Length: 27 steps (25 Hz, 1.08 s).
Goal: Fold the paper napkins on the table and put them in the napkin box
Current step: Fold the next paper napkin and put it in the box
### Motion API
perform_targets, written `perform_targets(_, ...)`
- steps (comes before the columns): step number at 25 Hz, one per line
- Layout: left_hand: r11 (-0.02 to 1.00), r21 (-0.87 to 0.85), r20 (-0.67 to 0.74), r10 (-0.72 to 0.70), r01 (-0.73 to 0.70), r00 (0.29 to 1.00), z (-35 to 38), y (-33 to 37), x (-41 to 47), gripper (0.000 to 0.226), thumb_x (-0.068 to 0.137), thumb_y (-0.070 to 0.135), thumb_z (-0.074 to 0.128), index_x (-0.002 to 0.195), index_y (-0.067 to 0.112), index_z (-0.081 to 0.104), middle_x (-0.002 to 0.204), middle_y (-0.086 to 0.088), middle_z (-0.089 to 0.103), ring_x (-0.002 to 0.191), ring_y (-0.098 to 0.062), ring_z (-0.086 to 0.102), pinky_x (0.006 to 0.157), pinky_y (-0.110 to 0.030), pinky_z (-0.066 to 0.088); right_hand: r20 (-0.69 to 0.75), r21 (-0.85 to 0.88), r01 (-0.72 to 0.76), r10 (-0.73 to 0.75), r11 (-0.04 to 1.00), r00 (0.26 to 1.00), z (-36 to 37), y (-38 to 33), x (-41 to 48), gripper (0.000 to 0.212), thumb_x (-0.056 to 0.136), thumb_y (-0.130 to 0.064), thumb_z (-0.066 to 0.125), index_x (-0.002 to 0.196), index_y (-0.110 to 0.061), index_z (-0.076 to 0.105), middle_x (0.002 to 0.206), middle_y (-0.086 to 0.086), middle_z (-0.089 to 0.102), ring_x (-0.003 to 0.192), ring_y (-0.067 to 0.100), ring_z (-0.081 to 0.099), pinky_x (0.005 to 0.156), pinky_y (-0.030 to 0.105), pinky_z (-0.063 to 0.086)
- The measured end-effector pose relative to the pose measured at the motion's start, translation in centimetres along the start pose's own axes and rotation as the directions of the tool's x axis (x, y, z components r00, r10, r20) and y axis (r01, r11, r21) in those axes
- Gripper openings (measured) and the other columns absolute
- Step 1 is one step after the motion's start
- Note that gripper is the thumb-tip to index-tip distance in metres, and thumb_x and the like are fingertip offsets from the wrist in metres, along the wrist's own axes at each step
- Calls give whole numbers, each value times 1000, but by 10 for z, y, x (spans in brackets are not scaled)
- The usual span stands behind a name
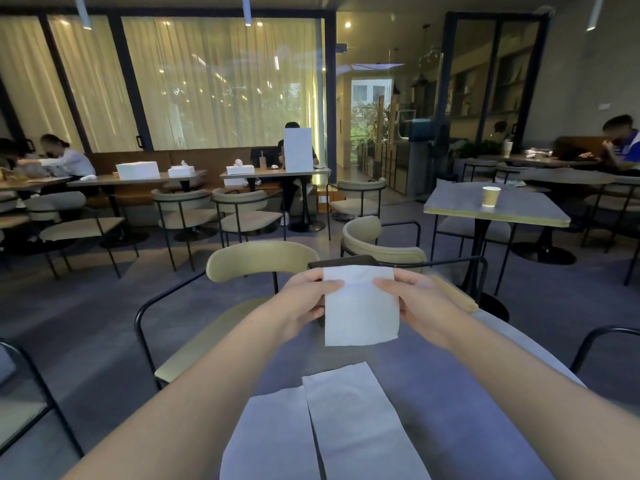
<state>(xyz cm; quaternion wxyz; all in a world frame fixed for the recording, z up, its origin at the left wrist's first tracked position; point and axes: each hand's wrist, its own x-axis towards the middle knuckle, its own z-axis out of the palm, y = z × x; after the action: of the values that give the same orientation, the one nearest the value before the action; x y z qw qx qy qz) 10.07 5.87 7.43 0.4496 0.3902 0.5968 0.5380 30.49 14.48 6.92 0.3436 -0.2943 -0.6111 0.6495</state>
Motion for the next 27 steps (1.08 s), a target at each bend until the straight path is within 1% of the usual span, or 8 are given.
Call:
perform_targets(7,982,-57,84,182,-178,980,3,9,-12,27,98,6,61,118,17,75,115,-3,80,105,-18,74,95,-32,57,40,0,54,-54,999,998,5,-7,0,26,105,-7,57,122,-9,76,123,17,78,102,27,72,86,37,55)
perform_targets(9,977,-22,72,215,-214,974,3,11,-14,29,97,0,57,91,20,78,96,1,80,89,-22,73,79,-28,59,39,-14,50,-49,999,998,9,-9,-1,28,103,0,52,97,-9,79,106,19,76,89,34,65,77,37,52)
perform_targets(11,971,49,17,234,-234,972,1,11,-14,46,94,-7,45,65,22,66,82,-1,70,75,-26,60,57,-24,46,58,-11,43,-42,999,997,12,-14,-5,35,100,2,46,78,-11,70,87,14,61,75,30,53,63,32,42)
perform_targets(13,961,118,-46,255,-249,966,-1,9,-11,48,91,-6,38,61,24,61,89,-7,61,79,-27,52,56,-28,35,79,83,-7,0,997,997,13,-18,-7,23,99,-10,51,86,-11,69,82,6,60,69,23,55,60,31,38)
perform_targets(17,947,138,-176,313,-292,933,-3,8,-7,47,89,-5,35,65,24,64,92,-6,60,82,-25,50,60,-30,35,64,-86,43,-38,995,997,15,-13,-1,16,99,-15,67,112,-12,76,88,-6,78,83,15,71,72,27,55)
perform_targets(21,955,73,-254,298,-289,920,-6,17,-1,31,98,6,43,103,13,73,95,-9,70,81,-20,59,62,-25,44,-115,-258,101,-135,961,984,13,-4,22,19,97,-11,71,92,-24,83,97,4,76,93,21,68,80,30,55)
perform_targets(25,851,409,-170,427,-330,888,-19,6,22,17,95,9,62,102,16,77,72,2,56,67,-12,49,65,-24,40,-169,-396,122,-203,910,964,13,-1,57,20,95,-15,72,87,-28,84,102,26,67,91,25,59,82,36,48)
perform_targets(27,774,566,-172,446,-282,879,-23,3,38,17,94,11,64,98,19,78,78,-2,64,70,-13,54,65,-23,43,-161,-503,134,-245,854,956,16,1,75,22,96,-14,70,84,-29,80,95,20,65,87,21,57,76,31,44)
